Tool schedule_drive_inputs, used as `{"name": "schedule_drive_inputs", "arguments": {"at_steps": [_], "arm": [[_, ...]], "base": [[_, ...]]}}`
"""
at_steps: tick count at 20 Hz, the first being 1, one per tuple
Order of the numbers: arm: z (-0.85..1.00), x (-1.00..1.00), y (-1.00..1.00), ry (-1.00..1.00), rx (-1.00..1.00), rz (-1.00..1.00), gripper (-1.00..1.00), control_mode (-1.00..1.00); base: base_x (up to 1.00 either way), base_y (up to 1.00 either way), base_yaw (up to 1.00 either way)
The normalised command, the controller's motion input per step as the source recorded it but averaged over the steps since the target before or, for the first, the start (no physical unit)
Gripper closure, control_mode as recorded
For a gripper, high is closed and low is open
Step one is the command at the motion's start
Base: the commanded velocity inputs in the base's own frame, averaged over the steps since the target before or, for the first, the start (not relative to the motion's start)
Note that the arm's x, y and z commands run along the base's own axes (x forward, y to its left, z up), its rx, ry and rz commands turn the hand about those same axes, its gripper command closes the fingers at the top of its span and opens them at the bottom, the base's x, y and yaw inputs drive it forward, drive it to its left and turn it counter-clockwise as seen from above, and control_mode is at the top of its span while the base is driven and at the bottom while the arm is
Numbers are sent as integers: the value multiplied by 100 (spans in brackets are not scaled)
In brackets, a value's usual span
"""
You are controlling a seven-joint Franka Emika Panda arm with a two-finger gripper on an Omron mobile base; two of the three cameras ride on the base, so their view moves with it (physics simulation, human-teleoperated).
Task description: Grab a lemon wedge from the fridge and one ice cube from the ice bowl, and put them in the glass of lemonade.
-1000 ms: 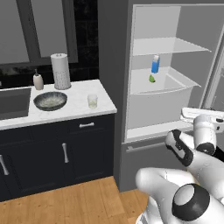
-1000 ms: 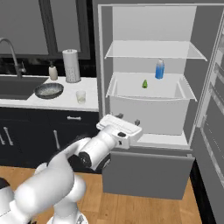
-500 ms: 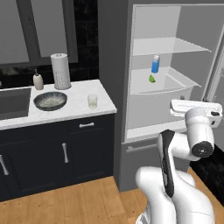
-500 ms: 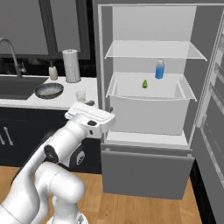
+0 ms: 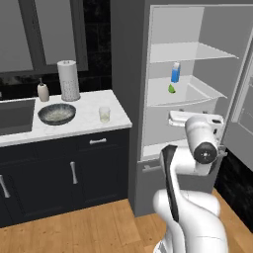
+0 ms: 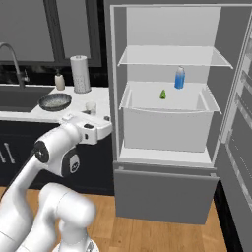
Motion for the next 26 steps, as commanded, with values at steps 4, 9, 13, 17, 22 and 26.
{"name": "schedule_drive_inputs", "arguments": {"at_steps": [4,9,13,17,22,26], "arm": [[0,0,20,41,20,19,-100,-100],[8,-5,0,42,5,12,-100,-100],[-19,-1,0,30,4,6,-100,-100],[-72,-6,0,12,5,11,-100,-100],[-79,-30,17,0,0,13,-100,-100],[-36,-18,21,0,-3,1,-100,-100]], "base": [[0,0,0],[0,0,0],[0,0,0],[0,0,0],[0,0,0],[0,0,0]]}}
